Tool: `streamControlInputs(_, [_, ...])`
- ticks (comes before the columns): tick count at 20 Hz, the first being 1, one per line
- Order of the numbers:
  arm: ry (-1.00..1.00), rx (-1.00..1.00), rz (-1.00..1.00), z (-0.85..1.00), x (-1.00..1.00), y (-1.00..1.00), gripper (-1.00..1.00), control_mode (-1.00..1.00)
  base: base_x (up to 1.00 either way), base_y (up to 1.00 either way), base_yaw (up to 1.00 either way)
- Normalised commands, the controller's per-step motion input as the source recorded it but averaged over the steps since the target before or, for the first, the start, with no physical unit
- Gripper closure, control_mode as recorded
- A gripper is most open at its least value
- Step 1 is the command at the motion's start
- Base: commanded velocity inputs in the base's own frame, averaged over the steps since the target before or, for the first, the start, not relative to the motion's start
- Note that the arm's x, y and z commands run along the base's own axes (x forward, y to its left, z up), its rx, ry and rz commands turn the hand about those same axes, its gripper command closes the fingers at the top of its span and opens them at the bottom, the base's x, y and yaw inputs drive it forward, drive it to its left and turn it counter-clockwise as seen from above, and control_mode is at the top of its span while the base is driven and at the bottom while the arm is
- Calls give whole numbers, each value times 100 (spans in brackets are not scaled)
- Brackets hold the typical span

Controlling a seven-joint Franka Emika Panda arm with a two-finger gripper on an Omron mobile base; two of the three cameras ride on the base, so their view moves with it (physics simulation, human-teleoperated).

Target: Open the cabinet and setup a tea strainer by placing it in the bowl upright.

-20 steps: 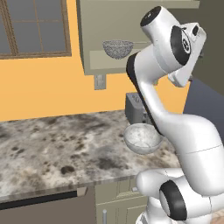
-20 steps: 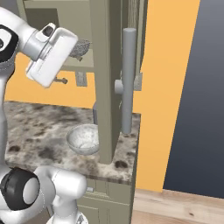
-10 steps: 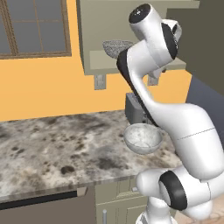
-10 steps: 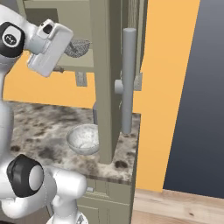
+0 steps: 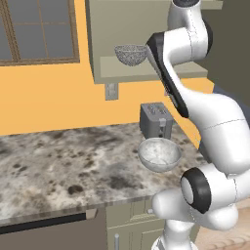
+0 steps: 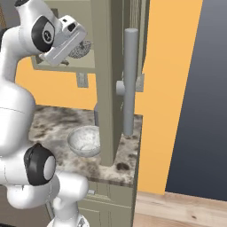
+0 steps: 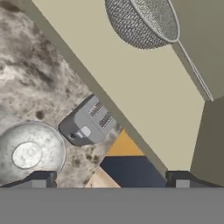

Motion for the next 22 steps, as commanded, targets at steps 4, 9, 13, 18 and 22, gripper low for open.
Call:
streamControlInputs(4, [-5, -5, -5, -19, 63, 51, -100, -100, 0, 0, 0])
streamControlInputs(9, [-8, -4, -5, -21, 45, 40, -100, -100, 0, 0, 0])
streamControlInputs(13, [-10, 0, 1, 1, 4, 47, -100, -100, 0, 0, 0])
streamControlInputs(18, [-7, -4, 2, 0, 15, 45, -100, -100, 0, 0, 0])
streamControlInputs(22, [-10, -17, 0, 0, 30, 42, -100, -100, 0, 0, 0])
